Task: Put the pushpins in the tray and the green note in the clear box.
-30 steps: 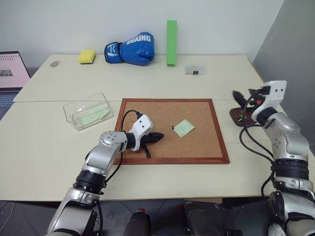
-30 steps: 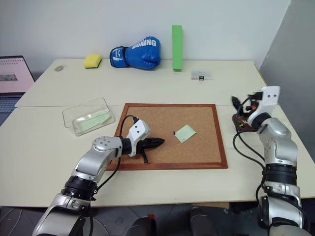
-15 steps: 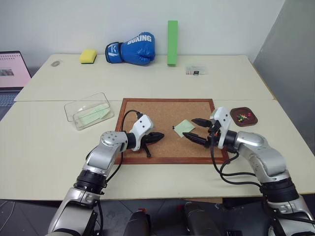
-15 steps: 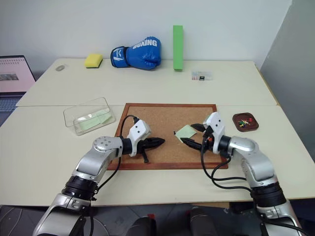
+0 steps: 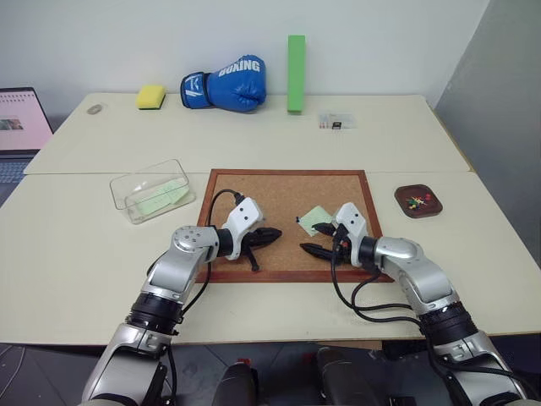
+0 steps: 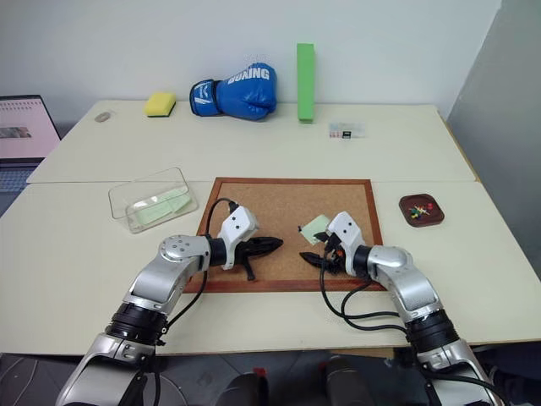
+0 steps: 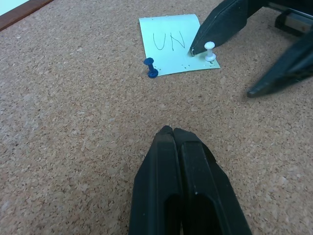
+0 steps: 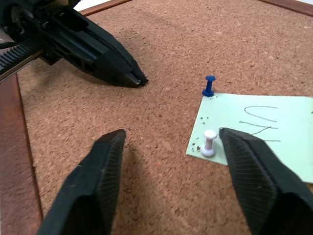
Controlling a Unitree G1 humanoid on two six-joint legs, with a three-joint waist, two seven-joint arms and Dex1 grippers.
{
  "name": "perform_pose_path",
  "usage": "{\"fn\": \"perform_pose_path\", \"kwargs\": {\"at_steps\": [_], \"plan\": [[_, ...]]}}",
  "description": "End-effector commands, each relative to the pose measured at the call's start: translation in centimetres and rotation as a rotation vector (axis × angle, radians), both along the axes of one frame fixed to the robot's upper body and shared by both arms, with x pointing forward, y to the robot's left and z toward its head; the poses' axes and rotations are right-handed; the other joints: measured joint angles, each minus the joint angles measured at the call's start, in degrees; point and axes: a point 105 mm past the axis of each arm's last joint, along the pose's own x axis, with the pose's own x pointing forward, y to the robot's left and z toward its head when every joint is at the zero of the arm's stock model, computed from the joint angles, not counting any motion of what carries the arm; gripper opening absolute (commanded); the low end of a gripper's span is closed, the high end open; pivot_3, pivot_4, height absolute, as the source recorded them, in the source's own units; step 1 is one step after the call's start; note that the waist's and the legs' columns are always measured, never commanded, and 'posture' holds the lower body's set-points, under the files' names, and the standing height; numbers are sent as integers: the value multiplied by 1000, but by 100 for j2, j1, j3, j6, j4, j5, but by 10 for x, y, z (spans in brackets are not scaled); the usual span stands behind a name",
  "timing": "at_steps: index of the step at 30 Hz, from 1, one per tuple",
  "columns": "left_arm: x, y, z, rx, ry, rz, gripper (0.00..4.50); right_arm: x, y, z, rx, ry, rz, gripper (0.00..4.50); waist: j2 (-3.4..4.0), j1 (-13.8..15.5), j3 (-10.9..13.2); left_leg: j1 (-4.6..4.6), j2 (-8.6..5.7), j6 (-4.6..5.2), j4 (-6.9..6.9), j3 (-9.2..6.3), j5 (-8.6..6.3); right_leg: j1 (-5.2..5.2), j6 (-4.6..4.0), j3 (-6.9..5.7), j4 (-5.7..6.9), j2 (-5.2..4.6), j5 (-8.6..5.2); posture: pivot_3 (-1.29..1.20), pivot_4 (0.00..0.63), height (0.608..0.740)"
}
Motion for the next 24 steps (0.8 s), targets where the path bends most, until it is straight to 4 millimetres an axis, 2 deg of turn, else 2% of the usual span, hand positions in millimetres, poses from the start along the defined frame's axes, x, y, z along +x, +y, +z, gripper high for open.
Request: {"fn": "perform_pose_path", "kwargs": {"at_steps": [1,11,15,17,19,24], "plan": [[-2,2,-3,15,9,-1,0,7,4,16,34,-55,-9,2252,0,0,0,0,0,0,0,0,0,0,0,1,0,0,0,0,150,740],[-1,0,-3,17,8,-4,0,11,2,19,74,-43,-46,142,0,-1,0,0,0,0,-1,0,0,0,0,0,0,0,0,0,150,740],[-2,-2,-3,17,8,-10,0,11,1,20,76,-43,-49,57,0,-2,0,0,0,0,-1,0,0,0,0,0,0,0,0,0,150,740],[-2,-2,-3,18,8,-11,0,12,1,26,95,-58,-53,57,0,-2,0,-1,0,0,-1,0,0,0,0,0,0,0,0,0,150,740],[-2,-1,-3,20,9,-11,0,14,1,37,129,-89,-55,57,0,-2,0,-1,0,0,-1,0,0,0,0,1,0,0,0,0,150,740],[-4,-1,-5,22,15,-12,0,26,-7,85,288,-173,-119,57,2,-6,1,-1,0,0,0,0,0,-1,0,2,3,0,0,0,150,740]]}}
